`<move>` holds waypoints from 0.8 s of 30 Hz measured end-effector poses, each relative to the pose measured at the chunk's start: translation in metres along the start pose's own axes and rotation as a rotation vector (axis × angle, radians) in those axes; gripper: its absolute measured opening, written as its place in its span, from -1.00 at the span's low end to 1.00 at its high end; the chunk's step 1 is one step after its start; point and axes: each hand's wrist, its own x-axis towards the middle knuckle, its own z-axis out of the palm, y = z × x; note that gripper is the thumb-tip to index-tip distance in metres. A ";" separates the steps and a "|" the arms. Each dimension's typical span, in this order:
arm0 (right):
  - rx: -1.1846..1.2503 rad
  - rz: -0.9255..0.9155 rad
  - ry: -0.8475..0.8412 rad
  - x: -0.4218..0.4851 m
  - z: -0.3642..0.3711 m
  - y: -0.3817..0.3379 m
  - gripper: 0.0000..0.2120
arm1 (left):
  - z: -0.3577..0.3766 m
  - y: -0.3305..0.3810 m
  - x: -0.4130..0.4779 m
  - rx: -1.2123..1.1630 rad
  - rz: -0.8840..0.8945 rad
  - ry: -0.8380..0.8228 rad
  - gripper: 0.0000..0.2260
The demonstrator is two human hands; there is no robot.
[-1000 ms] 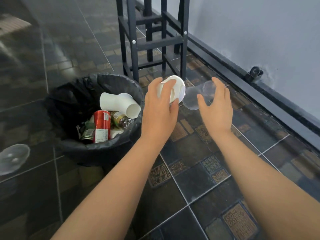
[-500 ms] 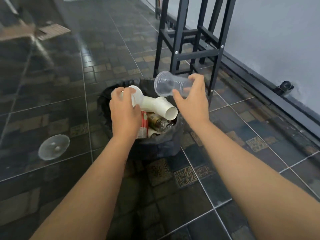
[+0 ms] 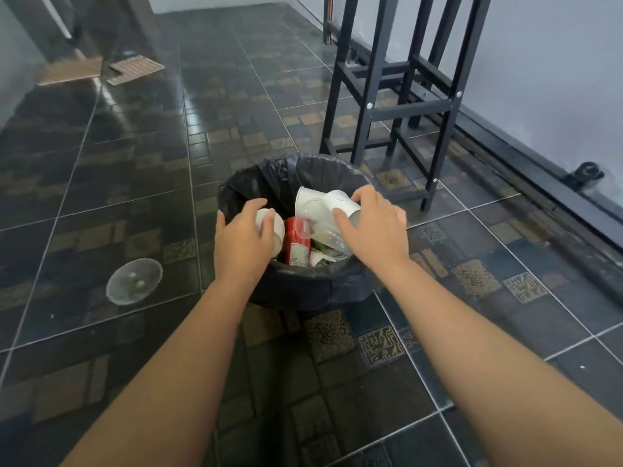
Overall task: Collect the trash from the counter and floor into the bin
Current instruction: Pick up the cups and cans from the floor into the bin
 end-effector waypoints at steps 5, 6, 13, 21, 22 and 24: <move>0.089 0.146 0.090 0.008 0.000 0.015 -0.68 | 0.006 -0.012 0.013 -0.062 0.034 0.207 -0.74; 0.105 0.171 0.073 0.009 0.001 0.018 -0.65 | 0.010 -0.018 0.020 -0.030 0.018 0.193 -0.72; 0.269 0.290 -0.160 0.021 0.011 0.031 -0.44 | 0.019 -0.035 0.042 -0.107 -0.260 -0.059 -0.59; 0.566 0.372 -0.154 0.033 0.024 0.032 -0.53 | 0.017 -0.049 0.062 -0.414 -0.282 -0.060 -0.68; 0.598 0.385 -0.150 0.034 0.024 0.032 -0.54 | 0.018 -0.050 0.062 -0.453 -0.286 -0.078 -0.67; 0.670 0.418 -0.145 0.034 0.025 0.032 -0.55 | 0.021 -0.051 0.061 -0.560 -0.306 -0.099 -0.64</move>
